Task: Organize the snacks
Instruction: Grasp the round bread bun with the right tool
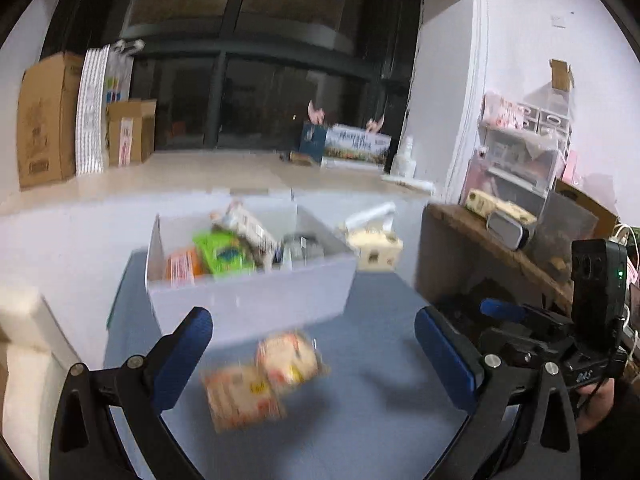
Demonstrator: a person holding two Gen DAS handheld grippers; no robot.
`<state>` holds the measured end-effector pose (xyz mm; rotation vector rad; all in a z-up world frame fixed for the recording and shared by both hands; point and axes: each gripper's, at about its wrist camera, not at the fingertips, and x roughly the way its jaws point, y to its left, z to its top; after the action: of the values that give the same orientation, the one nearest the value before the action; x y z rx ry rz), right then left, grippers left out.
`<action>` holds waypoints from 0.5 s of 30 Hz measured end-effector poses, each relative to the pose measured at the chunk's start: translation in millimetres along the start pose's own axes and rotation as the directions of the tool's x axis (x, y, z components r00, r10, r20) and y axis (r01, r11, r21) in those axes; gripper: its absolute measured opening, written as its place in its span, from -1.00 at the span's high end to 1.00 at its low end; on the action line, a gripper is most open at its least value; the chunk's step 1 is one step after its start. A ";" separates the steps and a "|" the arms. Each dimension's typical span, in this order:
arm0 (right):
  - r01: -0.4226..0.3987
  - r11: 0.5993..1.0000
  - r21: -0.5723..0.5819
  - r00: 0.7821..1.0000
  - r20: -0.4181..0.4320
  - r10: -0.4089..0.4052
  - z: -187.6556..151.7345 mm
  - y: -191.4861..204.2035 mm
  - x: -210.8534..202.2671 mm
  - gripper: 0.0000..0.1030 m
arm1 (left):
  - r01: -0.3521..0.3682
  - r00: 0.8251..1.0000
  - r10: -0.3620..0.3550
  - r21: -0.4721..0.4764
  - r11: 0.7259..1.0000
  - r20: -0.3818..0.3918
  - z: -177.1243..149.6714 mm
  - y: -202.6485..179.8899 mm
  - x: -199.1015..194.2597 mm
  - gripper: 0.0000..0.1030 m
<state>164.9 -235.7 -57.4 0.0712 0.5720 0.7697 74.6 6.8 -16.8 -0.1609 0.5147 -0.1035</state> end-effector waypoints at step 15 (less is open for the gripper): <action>0.065 0.998 -0.001 0.988 -0.141 -0.064 -27.4 -11.2 41.5 -1.00 | -0.033 0.999 0.031 -0.060 0.998 -0.036 -45.6 14.7 -28.5 -1.00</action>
<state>181.8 -219.6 -102.8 0.0018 0.7068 0.7143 28.1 19.5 -44.8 -0.2105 0.5554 -0.0596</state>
